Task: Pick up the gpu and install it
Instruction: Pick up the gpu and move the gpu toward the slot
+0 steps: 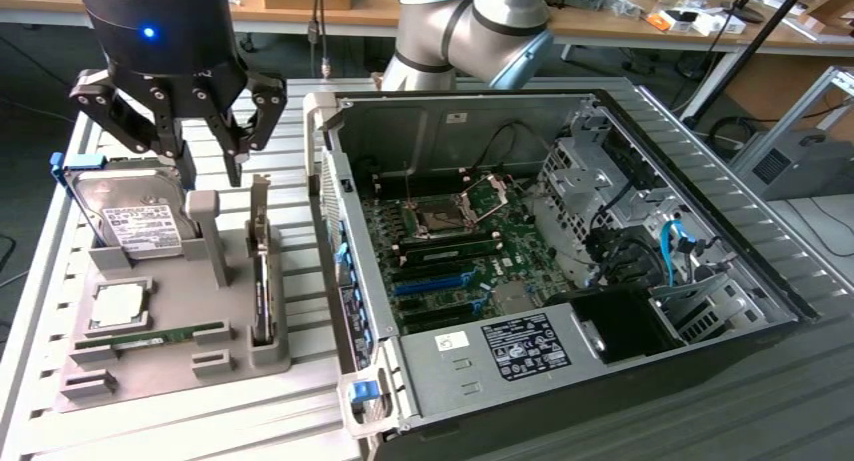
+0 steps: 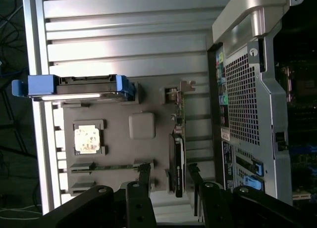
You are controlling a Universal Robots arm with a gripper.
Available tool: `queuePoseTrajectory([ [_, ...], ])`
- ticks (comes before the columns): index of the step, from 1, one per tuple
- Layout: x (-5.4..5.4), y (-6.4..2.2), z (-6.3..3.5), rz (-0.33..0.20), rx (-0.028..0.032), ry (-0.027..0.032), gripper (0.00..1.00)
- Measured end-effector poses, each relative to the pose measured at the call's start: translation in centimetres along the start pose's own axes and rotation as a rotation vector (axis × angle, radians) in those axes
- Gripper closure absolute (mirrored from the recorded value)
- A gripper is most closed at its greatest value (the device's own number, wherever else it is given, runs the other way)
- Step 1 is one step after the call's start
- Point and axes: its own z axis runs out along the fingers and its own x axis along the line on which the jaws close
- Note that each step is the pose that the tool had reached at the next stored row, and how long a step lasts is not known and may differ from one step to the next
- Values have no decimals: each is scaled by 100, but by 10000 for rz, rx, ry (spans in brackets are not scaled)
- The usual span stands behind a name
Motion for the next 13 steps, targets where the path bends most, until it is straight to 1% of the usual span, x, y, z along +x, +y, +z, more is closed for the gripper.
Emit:
queuePoseTrajectory([
  [13, -4, -73, 37, 0, 0, 0, 58],
])
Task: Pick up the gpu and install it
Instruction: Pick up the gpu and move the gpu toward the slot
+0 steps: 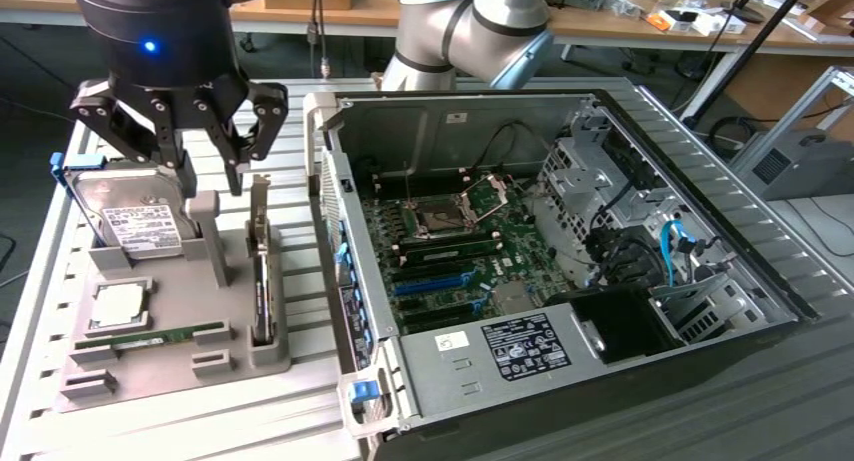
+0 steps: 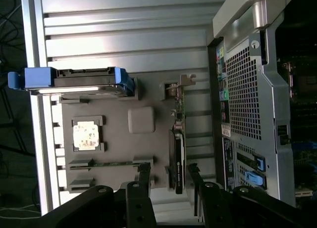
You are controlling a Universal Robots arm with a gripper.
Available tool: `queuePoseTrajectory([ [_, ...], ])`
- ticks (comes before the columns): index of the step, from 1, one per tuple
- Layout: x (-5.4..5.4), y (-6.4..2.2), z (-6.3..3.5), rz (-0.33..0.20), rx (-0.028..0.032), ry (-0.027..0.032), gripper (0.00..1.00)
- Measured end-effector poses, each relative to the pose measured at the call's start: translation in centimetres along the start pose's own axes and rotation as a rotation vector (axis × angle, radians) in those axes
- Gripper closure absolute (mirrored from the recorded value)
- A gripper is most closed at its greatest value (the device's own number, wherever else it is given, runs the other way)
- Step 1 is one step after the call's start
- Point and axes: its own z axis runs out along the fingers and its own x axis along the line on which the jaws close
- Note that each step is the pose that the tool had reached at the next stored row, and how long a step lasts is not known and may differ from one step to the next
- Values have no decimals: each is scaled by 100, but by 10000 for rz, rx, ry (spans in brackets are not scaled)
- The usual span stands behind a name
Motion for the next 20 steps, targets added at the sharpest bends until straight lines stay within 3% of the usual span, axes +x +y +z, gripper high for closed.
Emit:
queuePoseTrajectory([
  [20, -3, -64, 47, 0, 1, 1, 58],
])
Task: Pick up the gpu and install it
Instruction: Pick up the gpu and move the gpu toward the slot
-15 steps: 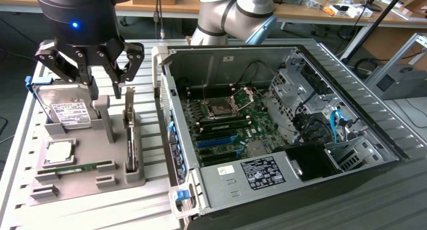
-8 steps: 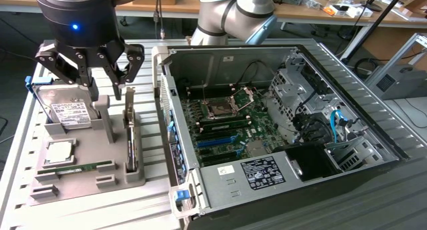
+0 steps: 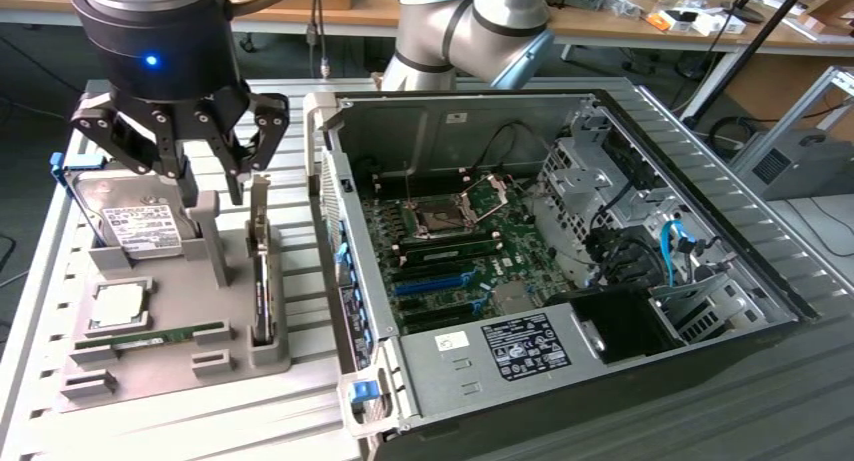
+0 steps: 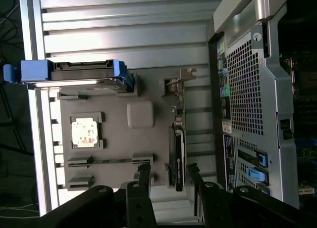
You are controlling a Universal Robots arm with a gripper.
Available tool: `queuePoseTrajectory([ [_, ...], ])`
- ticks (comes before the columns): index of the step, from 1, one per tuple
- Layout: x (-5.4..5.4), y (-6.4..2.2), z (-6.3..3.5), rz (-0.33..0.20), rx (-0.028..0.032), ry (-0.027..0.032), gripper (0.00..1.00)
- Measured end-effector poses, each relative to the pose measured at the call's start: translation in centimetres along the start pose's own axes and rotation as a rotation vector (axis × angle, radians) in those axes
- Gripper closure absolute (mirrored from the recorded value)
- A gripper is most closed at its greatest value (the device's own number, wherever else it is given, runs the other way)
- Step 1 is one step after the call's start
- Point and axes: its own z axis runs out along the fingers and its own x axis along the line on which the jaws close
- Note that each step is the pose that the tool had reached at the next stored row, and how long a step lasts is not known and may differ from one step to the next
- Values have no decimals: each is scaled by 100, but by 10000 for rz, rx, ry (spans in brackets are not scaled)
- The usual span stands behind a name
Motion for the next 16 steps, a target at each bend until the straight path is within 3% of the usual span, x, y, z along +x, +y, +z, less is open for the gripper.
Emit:
queuePoseTrajectory([
  [16, -2, -62, 88, 0, -1, -2, 58],
])
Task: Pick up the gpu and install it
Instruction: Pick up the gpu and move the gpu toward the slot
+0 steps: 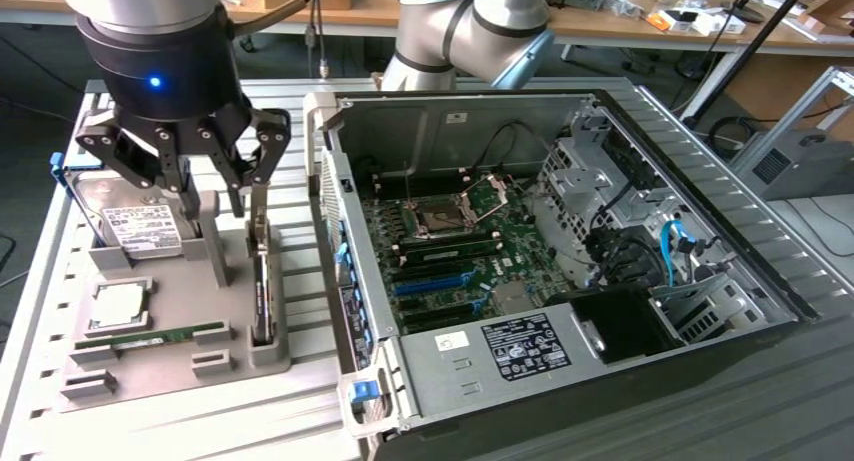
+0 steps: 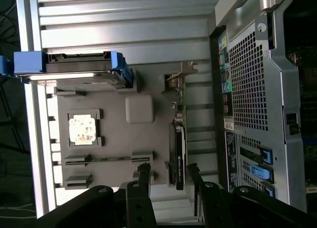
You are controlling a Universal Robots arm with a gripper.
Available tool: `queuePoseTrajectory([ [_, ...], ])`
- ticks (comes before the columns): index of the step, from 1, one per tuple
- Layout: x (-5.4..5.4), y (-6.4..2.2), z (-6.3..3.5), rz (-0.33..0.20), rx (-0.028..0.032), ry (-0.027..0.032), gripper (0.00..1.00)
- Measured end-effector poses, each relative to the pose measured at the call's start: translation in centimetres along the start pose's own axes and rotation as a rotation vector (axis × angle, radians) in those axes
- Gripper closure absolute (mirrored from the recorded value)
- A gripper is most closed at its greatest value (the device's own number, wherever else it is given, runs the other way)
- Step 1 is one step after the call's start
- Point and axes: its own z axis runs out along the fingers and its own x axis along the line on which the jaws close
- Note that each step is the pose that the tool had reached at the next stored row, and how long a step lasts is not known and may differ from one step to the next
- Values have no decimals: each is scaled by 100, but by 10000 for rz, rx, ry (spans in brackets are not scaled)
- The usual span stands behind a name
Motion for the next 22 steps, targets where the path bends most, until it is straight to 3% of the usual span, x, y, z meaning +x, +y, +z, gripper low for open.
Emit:
queuePoseTrajectory([
  [22, -98, 2, 52, -1, 0, 0, 58],
])
